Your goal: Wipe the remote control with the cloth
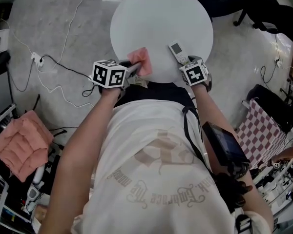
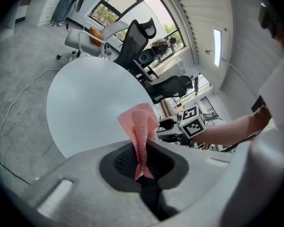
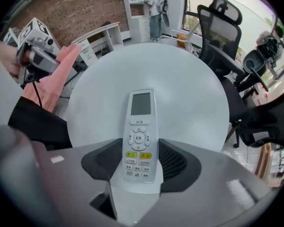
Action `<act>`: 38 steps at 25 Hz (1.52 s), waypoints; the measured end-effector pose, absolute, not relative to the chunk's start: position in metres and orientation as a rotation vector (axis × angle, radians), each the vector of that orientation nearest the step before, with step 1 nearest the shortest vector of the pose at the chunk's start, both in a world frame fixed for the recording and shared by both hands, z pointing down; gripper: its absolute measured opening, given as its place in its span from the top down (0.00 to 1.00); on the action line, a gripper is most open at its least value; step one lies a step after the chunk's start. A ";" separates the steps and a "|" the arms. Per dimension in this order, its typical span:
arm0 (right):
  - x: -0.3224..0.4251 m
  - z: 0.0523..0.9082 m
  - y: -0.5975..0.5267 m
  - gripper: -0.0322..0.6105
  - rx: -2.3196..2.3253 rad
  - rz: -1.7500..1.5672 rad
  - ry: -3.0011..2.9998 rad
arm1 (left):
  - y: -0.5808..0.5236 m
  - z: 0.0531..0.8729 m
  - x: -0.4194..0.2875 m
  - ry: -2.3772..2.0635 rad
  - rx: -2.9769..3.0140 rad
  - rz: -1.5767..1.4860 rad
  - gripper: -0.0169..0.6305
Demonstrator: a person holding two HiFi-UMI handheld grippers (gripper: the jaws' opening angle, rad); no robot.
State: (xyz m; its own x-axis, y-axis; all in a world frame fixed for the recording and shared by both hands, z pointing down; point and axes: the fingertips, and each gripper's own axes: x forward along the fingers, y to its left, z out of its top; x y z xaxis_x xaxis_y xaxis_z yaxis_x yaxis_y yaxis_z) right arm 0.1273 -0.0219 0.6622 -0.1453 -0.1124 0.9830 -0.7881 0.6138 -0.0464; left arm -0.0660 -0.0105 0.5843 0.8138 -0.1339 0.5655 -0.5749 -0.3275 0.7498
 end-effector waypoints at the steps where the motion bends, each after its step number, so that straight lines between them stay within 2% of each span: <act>1: 0.126 0.662 -0.022 0.54 0.744 0.668 -1.629 | -0.010 0.584 -0.068 -0.539 1.875 0.486 0.95; 5: 0.120 0.662 -0.022 0.49 0.706 0.596 -1.595 | -0.007 0.584 -0.074 -0.549 1.869 0.469 0.95; 9: 0.121 0.664 -0.029 0.55 0.733 0.567 -1.557 | -0.007 0.585 -0.080 -0.561 1.860 0.456 0.95; 14: 0.119 0.664 -0.029 0.56 0.729 0.589 -1.538 | -0.005 0.586 -0.090 -0.578 1.854 0.450 0.95; 20: 0.110 0.653 -0.019 0.56 0.846 0.934 -1.691 | -0.001 0.581 -0.085 -0.565 1.841 0.398 0.95; 25: 0.076 0.601 -0.034 0.56 0.858 1.209 -2.010 | -0.001 0.565 -0.061 -0.472 1.827 0.224 0.95; 33: 0.000 0.480 -0.045 0.56 0.536 1.623 -2.520 | 0.008 0.510 -0.029 -0.209 1.912 -0.049 0.95; 38: -0.020 0.444 -0.037 0.56 0.335 1.708 -2.645 | 0.008 0.466 -0.025 -0.119 1.965 -0.212 0.95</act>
